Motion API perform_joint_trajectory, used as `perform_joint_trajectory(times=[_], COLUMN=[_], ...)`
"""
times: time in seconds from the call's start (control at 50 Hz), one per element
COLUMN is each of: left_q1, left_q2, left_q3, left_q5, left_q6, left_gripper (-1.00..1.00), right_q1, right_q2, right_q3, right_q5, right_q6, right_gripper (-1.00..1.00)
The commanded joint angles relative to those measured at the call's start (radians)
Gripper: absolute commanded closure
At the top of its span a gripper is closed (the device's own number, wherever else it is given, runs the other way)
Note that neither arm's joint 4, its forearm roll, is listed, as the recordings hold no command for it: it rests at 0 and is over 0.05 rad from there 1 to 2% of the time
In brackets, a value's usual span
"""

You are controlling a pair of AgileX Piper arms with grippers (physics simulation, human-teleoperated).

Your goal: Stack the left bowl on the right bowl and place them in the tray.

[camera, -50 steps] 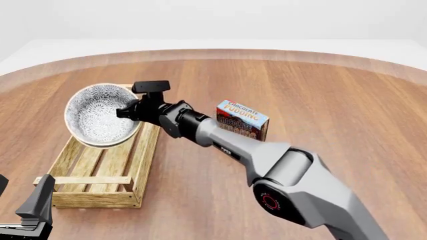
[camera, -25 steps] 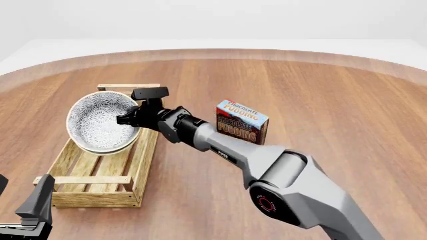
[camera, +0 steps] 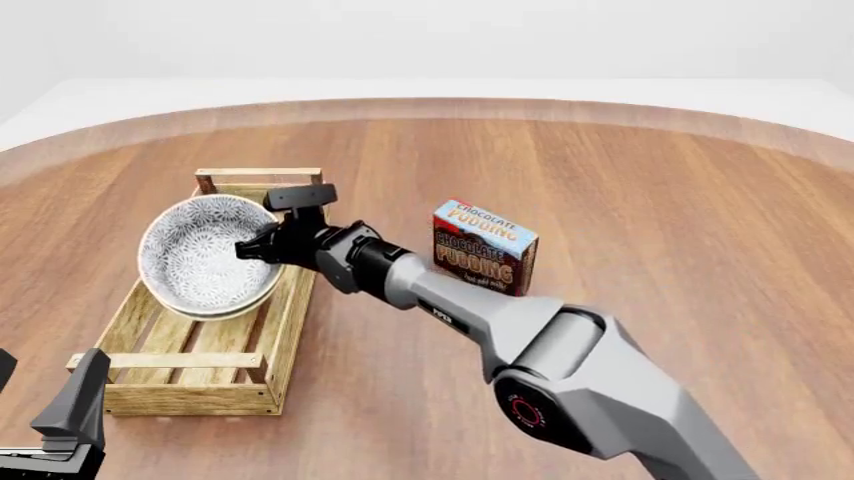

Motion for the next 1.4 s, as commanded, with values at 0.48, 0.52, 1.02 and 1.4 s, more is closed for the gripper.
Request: perform_joint_trajectory(times=[0.48, 0.52, 1.02, 1.4], left_q1=[0.000, 0.000, 0.000, 0.000], left_q2=[0.000, 0.000, 0.000, 0.000], left_q3=[0.000, 0.000, 0.000, 0.000], left_q5=[0.000, 0.000, 0.000, 0.000], left_q6=[0.000, 0.000, 0.000, 0.000], left_gripper=[-1.00, -1.00, -1.00, -1.00], right_q1=[0.008, 0.007, -0.021, -0.033], right_q2=[0.016, 0.017, -0.003, -0.155], right_q3=[-0.040, -0.042, -0.044, 0.075], right_q5=[0.023, 0.024, 0.048, 0.022], right_q6=[-0.010, -0.009, -0.018, -0.033], right_gripper=[-1.00, -1.00, -1.00, -1.00])
